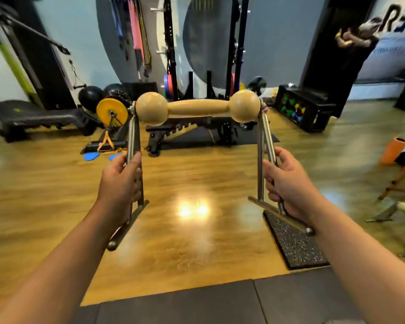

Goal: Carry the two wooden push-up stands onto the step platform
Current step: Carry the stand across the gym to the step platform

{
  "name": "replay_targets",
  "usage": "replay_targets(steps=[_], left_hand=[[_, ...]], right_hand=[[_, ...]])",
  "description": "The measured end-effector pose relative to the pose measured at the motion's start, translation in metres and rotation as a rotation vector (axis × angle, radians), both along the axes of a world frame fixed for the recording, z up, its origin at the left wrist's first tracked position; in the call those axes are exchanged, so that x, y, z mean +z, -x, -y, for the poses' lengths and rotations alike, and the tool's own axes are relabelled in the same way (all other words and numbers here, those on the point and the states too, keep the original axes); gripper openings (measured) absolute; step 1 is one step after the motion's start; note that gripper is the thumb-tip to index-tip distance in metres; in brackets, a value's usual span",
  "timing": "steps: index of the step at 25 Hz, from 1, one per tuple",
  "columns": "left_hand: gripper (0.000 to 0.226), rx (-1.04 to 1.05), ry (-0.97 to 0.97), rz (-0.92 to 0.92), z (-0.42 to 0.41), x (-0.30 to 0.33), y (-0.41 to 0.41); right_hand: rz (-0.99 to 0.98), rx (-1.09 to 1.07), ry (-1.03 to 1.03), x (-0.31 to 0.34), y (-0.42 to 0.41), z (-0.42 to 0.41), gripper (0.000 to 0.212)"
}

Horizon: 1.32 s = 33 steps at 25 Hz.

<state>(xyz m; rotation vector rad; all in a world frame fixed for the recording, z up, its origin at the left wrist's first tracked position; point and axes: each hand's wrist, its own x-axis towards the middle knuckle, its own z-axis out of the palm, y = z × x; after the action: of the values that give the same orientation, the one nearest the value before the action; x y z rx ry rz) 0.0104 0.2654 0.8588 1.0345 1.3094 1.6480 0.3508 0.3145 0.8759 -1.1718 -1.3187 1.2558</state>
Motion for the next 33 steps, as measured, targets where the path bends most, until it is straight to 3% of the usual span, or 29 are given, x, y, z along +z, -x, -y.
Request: replay_targets(steps=[8, 14, 18, 20, 26, 33], left_hand=[[0.031, 0.060, -0.270, -0.091, 0.037, 0.228, -0.003], [0.030, -0.049, -0.384, -0.049, 0.095, 0.326, -0.026], [0.031, -0.183, -0.462, -0.032, 0.136, 0.349, -0.046], [0.030, -0.239, -0.512, -0.004, 0.148, 0.352, -0.055], [0.032, -0.204, -0.586, -0.006, 0.174, 0.350, -0.099], [0.036, -0.159, -0.563, -0.017, 0.188, 0.340, -0.197]], right_hand=[[-0.116, -0.007, -0.314, 0.215, -0.008, 0.059, 0.023], [-0.159, -0.075, -0.441, 0.305, -0.032, 0.107, 0.016], [-0.173, -0.148, -0.499, 0.321, -0.057, 0.142, 0.008], [-0.165, -0.169, -0.540, 0.327, -0.067, 0.154, 0.015], [-0.171, -0.212, -0.531, 0.336, -0.099, 0.191, 0.034], [-0.203, -0.271, -0.433, 0.326, -0.187, 0.200, 0.024]])
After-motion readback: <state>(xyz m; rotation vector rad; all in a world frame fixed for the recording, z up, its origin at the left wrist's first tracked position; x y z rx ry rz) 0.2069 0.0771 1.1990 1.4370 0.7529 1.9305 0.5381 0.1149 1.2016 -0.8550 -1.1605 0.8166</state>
